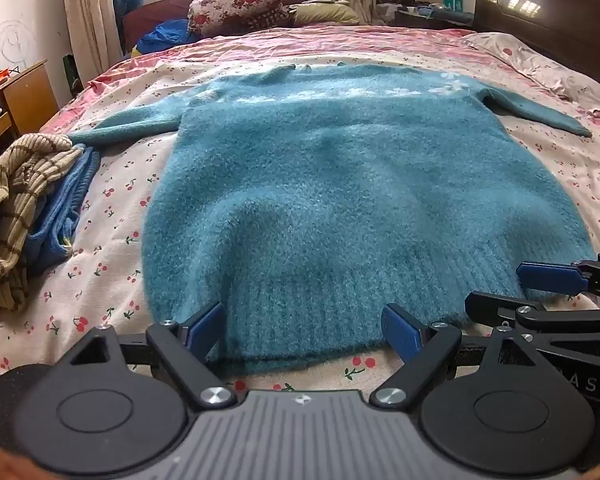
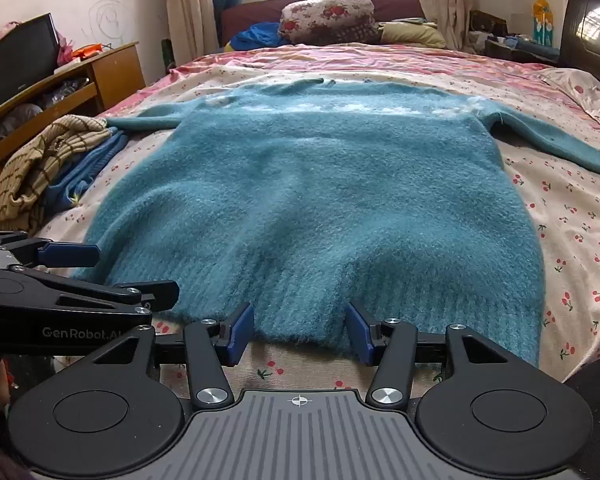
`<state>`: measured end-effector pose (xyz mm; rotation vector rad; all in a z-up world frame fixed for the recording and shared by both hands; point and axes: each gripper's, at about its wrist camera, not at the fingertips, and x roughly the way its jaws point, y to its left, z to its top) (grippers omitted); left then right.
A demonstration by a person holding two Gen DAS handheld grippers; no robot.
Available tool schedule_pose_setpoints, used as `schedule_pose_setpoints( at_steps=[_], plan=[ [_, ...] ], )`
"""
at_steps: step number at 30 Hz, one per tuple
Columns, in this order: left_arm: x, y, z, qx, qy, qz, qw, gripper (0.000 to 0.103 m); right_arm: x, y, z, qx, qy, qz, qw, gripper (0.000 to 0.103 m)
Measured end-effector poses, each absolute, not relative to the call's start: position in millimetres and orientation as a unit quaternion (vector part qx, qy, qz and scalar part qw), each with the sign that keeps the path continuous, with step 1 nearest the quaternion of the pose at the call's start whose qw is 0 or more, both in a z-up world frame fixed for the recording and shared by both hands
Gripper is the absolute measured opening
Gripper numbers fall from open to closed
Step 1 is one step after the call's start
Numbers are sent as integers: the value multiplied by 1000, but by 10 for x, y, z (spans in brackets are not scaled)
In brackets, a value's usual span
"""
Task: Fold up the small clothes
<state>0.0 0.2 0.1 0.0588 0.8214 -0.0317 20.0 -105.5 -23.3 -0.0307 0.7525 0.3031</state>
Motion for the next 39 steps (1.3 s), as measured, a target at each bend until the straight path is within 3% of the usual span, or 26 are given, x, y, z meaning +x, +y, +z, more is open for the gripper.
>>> schedule_pose_setpoints(
  at_steps=[39],
  plan=[
    [0,17,-71,28,405,-15,914,91,185,-1035,-240,-20,364,146,919,52]
  ],
)
